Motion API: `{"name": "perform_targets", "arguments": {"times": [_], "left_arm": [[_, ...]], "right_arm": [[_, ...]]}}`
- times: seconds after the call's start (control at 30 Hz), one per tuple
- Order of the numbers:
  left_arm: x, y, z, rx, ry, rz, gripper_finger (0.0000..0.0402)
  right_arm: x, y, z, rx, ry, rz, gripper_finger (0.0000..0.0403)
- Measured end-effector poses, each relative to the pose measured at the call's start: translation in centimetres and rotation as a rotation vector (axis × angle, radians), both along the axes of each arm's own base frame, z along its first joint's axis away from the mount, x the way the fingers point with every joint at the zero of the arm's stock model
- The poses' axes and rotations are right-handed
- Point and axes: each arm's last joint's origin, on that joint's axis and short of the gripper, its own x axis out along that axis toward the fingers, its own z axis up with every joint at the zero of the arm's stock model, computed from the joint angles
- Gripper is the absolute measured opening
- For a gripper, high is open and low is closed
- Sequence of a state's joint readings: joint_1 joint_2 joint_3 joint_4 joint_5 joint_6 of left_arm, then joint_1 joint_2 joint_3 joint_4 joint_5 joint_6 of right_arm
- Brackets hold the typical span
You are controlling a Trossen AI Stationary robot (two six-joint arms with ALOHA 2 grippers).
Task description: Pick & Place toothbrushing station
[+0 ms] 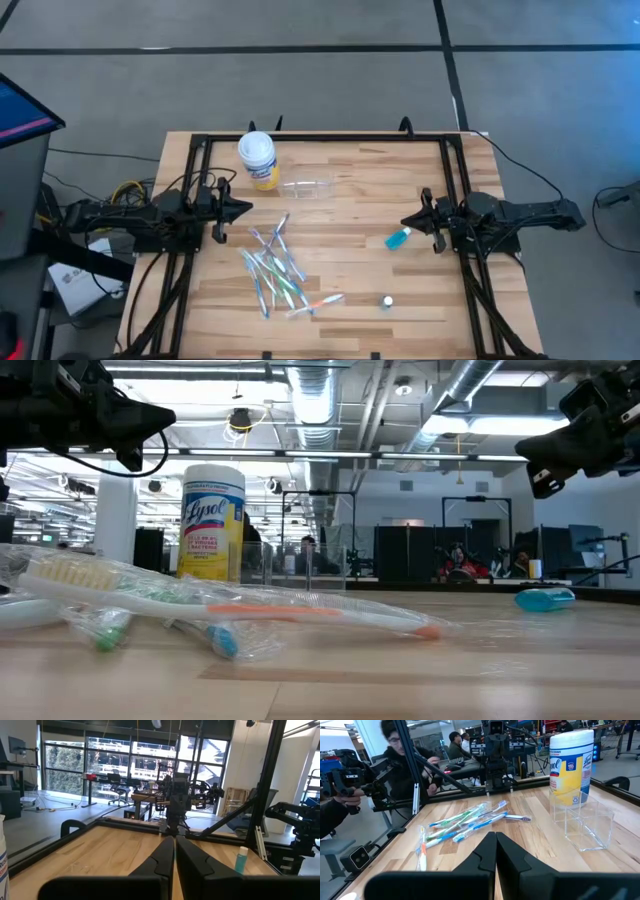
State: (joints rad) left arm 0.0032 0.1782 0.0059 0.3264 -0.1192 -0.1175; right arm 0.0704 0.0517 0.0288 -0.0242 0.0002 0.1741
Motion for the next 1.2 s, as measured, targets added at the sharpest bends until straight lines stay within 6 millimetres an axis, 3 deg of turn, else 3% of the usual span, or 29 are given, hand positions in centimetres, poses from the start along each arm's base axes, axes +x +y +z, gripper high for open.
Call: {"name": "perform_targets", "arguments": {"times": [0.17,0.63,1.0,1.2], "left_arm": [[0.2,0.0,-0.2,-0.085,0.014,-0.015,0.0011],[2.0,-0.4,-1.1,-0.068,0.216,-0.128,0.0011],[6.6,-0.7,-1.3,-0.039,0.572,-0.184,0.0011],[9.7,-1.7,-0.5,0.057,0.744,-0.249,0.0011]], "right_arm": [[0.0,0.0,0.0,0.000,0.001,0.000,0.0000],[0.0,0.0,0.0,0.000,0.002,0.000,0.0000],[0.0,0.0,0.0,0.002,0.003,0.000,0.0000],[0.0,0.0,-0.1,0.001,0.006,-0.001,0.0000]]}}
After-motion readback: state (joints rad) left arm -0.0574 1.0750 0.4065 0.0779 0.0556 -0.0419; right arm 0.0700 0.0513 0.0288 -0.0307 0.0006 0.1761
